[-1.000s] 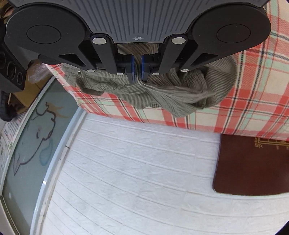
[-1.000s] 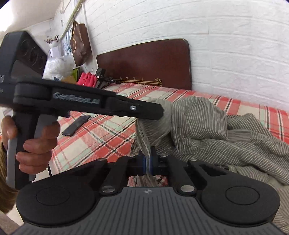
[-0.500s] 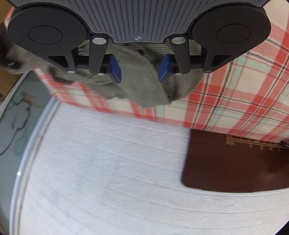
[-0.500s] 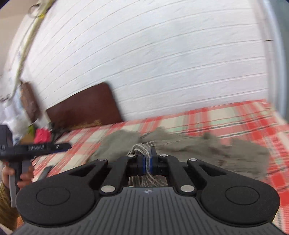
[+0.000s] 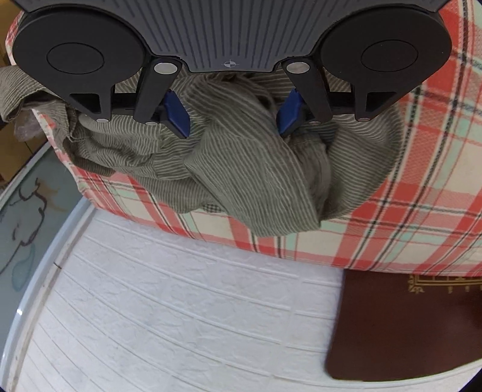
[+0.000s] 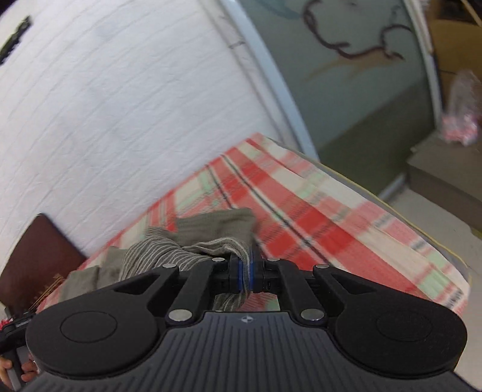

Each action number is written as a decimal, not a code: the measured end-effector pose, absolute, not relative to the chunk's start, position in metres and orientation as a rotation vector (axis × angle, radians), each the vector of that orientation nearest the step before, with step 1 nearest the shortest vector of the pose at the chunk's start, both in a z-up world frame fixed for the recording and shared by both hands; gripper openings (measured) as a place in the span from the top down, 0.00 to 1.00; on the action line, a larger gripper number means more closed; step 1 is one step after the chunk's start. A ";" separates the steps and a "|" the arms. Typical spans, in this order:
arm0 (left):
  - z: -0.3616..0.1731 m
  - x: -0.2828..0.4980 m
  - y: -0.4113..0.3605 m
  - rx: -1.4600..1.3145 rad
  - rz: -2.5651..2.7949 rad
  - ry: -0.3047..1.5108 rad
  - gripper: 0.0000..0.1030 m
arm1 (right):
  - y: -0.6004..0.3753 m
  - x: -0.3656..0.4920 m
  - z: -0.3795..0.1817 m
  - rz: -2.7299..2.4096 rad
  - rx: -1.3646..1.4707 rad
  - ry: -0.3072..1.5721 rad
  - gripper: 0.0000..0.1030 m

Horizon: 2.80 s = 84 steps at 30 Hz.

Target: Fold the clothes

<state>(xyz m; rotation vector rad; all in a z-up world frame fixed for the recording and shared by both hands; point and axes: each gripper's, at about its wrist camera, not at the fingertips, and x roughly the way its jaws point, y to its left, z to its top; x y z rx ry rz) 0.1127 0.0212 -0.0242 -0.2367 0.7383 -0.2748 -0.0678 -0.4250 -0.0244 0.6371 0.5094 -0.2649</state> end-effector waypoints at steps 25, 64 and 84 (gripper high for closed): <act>0.064 0.090 0.156 -0.289 0.200 0.474 0.96 | -0.412 -0.045 -0.038 -0.176 0.643 0.581 0.94; 0.003 0.130 0.000 0.113 -0.475 0.625 0.23 | -0.452 -0.102 -0.031 -0.144 0.618 0.627 0.44; 0.011 0.125 0.050 -0.068 -0.427 0.681 0.93 | -0.436 -0.069 -0.029 -0.260 0.435 0.756 0.31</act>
